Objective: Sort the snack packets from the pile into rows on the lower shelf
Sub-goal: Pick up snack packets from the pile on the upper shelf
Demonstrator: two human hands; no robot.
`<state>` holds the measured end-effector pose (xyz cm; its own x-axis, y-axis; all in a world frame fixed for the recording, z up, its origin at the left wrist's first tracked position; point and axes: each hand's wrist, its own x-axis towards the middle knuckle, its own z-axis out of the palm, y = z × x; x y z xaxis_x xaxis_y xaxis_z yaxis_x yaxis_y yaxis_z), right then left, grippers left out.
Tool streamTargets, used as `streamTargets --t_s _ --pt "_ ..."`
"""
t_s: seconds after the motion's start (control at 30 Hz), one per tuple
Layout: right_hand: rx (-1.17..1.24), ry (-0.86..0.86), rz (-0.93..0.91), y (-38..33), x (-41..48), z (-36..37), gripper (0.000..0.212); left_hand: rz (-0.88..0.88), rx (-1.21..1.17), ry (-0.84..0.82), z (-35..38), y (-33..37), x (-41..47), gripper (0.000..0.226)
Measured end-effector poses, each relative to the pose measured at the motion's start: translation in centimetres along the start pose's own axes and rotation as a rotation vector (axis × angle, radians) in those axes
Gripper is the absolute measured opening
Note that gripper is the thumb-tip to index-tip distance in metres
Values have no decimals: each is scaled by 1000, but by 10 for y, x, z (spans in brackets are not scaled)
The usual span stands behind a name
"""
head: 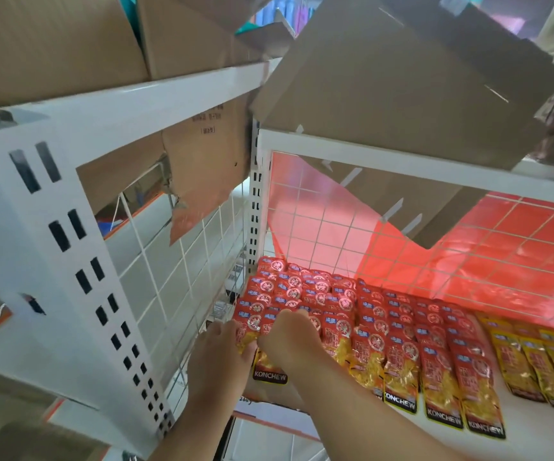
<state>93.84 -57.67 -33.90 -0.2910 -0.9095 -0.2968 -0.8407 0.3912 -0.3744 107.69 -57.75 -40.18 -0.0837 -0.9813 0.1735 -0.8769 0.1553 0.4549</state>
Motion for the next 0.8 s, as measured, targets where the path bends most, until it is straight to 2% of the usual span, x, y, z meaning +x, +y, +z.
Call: streamTargets --t_s 0.2,0.47,0.57,0.67,0.8 --pt "-221 -24 -37 4 14 3 24 -6 -19 -22 5 0 4 51" --pt "-201 -114 57 0 25 2 48 -41 -63 -27 6 0 11 51" --pt "-136 -95 80 0 21 1 42 -58 -82 -30 7 0 14 49" --pt "-138 -36 62 3 17 2 24 -63 -85 -26 8 0 15 47" --pt "-56 38 21 8 10 4 31 -58 -87 -22 9 -1 15 46"
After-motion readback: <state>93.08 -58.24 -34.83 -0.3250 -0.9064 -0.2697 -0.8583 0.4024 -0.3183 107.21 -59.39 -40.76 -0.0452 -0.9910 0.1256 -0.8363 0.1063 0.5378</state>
